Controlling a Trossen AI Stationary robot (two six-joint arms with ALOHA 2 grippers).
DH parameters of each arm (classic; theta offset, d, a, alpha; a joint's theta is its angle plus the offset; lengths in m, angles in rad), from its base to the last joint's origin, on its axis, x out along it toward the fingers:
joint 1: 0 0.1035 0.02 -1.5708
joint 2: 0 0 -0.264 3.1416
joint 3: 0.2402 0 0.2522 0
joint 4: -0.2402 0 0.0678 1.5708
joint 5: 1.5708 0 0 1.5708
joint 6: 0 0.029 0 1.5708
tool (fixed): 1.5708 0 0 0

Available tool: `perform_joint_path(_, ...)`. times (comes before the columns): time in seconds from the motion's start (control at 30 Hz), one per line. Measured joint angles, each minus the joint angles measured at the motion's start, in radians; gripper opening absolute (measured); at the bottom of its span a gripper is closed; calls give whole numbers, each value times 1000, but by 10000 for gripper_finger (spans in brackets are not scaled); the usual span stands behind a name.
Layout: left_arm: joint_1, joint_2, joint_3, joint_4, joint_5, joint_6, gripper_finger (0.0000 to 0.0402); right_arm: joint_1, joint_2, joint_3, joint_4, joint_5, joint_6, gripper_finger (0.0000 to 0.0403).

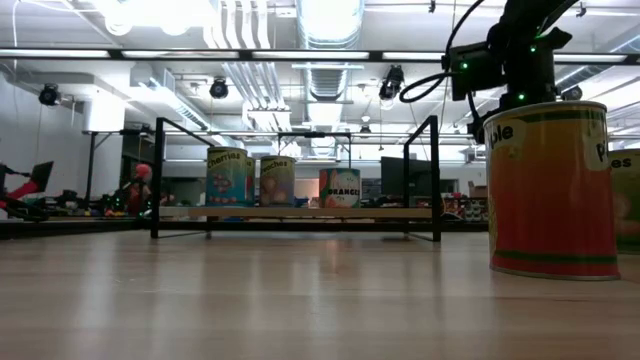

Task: Pick and place cans onto a shelf
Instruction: Put the canned mixed fruits on the shelf

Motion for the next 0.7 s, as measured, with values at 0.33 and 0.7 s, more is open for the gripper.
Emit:
perform_joint_path(0.33, 0, 0, 0, 1, 0, 0, 0, 0, -70, 94, -144, 70, 11, 288)
perform_joint_path(0.7, 0, 0, 0, 20, 1, 0, 0, 0, -102, 495, -218, 369, -32, 288)
